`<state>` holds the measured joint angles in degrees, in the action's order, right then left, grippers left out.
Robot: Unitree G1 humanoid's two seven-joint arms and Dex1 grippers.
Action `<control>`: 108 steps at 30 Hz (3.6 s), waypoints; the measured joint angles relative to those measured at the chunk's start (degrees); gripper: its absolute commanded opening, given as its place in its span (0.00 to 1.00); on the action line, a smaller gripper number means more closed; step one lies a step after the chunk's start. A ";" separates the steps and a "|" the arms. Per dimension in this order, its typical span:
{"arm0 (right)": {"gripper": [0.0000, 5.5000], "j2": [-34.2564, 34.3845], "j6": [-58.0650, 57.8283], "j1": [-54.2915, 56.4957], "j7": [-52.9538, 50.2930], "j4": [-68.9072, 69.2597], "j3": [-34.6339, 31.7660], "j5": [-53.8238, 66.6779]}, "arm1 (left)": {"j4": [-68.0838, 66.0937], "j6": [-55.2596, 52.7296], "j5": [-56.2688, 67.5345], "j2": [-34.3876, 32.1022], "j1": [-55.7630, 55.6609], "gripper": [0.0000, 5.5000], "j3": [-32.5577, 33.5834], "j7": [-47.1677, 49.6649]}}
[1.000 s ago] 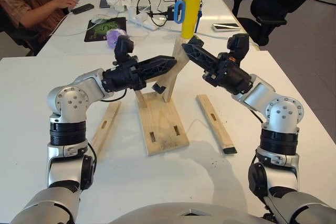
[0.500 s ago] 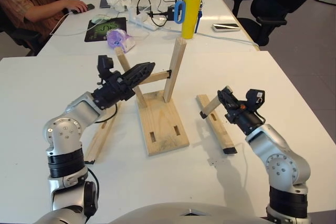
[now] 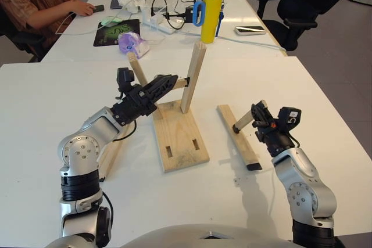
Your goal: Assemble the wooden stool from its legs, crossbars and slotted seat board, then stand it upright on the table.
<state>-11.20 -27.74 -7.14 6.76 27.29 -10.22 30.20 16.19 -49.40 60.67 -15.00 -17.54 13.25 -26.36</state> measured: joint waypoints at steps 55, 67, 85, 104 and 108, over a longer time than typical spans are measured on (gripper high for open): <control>0.39 -5.02 2.02 31.39 1.83 -3.32 3.73 -12.07 | -3.63 4.57 -2.30 -1.29 -0.18 0.36 -1.36 -0.68; 0.39 -2.06 5.15 24.11 1.61 -19.41 9.15 -16.66 | -4.19 5.00 -2.50 -1.08 -0.26 0.36 -1.70 -0.88; 0.43 -9.41 3.97 26.67 4.15 -14.02 -3.05 -14.11 | 14.17 24.26 -31.76 -17.99 24.06 0.36 -19.63 -18.38; 0.79 -17.50 -9.25 10.10 17.40 -19.16 -1.83 -11.64 | 11.25 43.87 -64.25 -21.26 37.72 0.55 -30.13 -9.26; 0.79 -18.72 -13.11 7.35 19.07 -16.57 -1.52 -11.06 | 8.35 45.82 -69.34 -21.29 36.61 0.55 -31.21 -7.43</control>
<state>-29.92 -40.85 0.20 25.83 10.72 -11.74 19.14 24.54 -3.58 -8.66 -36.28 19.07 -17.96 -33.79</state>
